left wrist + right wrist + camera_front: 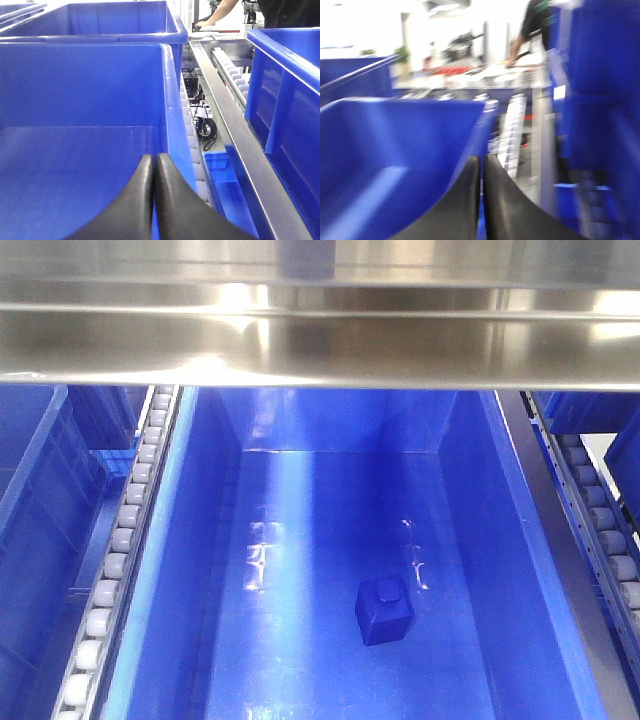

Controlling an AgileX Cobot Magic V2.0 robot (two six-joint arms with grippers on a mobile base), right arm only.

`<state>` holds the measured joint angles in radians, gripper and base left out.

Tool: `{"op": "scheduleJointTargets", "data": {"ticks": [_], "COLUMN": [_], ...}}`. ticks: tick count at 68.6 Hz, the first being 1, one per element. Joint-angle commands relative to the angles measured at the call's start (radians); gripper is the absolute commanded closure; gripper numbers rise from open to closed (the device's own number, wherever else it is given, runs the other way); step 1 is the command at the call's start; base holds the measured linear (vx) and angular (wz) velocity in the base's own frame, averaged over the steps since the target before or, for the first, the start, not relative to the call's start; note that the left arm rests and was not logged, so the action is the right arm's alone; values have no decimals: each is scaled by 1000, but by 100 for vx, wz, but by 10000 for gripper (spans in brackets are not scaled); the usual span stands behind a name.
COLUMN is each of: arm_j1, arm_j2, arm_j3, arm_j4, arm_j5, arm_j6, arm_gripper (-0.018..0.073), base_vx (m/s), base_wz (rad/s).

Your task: Pour parts from conveyor to right shelf

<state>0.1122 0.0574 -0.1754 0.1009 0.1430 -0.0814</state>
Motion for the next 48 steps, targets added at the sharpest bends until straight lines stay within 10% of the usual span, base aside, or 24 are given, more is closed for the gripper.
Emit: {"op": "scheduleJointTargets", "data": {"ticks": [1, 16, 48], "arm_j1": [-52, -85, -85], "arm_j2": [-29, -87, -87], "arm_j3": [29, 208, 205], "arm_j4": [-14, -18, -73], "arm_j5": [-91, -314, -234], "arm_j6": [-9, -9, -9], "arm_gripper": [569, 569, 569], "base_vx": [0, 0, 0], "base_wz": [0, 0, 0]}}
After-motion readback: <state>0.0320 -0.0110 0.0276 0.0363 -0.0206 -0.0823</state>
